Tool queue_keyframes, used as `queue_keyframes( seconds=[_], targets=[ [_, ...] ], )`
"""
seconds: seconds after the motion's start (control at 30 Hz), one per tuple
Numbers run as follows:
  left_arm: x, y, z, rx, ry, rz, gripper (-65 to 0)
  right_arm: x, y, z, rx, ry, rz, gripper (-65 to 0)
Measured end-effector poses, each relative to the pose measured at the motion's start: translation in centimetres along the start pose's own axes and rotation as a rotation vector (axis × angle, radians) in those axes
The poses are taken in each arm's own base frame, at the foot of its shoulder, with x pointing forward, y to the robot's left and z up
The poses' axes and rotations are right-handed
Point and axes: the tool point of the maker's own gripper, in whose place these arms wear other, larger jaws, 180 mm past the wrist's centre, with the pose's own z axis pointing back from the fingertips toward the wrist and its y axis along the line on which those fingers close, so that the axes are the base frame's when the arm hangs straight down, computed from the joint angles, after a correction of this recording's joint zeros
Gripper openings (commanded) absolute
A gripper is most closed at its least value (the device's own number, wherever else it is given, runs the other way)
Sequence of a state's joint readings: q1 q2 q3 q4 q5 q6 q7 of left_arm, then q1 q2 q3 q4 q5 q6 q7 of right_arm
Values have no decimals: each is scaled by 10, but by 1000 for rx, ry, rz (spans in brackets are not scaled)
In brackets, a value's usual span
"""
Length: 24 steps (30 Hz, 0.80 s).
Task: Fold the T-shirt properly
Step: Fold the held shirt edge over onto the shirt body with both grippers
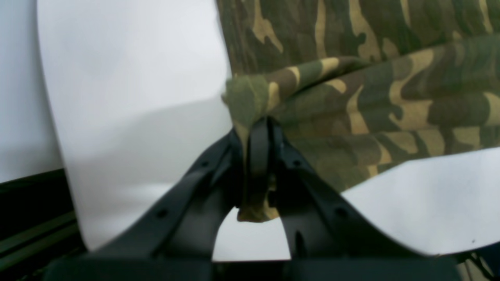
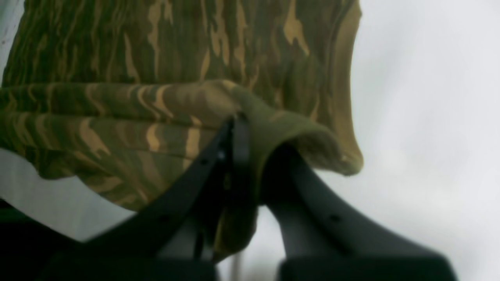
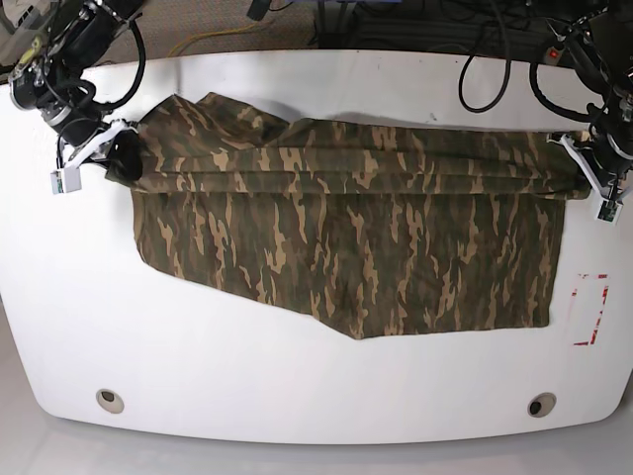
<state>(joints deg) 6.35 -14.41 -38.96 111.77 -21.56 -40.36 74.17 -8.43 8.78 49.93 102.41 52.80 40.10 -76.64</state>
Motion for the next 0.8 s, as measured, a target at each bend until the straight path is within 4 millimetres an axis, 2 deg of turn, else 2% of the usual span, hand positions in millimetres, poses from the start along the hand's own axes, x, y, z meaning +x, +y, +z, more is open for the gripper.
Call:
queue_keyframes(
  seconds=[0.13,0.2,0.3,0.33,0.43,0.5,0.6,0.67,0.77,0.8],
  targets=[
    [5,2,-13,-27,-8,44,-647,-8,-10,-17,13,28,-70,-650],
    [6,3,-21,-46,-3,69,-646,-8,-14,-23,12,39,-87,-587],
    [5,5,-33,-72,13,109,-632,1,-17,-28,5,24,-87,-466],
    [4,6,-37,-76,20,120,-604,3,-18,-29,2,22,-89,-422],
    [2,7,-48,-100,38,157,-435,8,-23,-34,-11,19,-91,-301],
    [0,6,-54,-115,49,176,-254,3,-28,-36,-29,43,-98,-231],
    [-2,5,-58,-124,59,186,-86,-3,-29,-36,-30,63,-106,-212],
    [-2,5,-58,-122,59,188,-42,-3,-28,-30,-7,46,-111,-212],
    [-1,6,-57,-121,57,188,-63,-5,-25,-20,34,20,-125,-212],
    [-1,6,-57,-121,57,188,-67,-12,-25,-15,43,21,-138,-212]
  ],
)
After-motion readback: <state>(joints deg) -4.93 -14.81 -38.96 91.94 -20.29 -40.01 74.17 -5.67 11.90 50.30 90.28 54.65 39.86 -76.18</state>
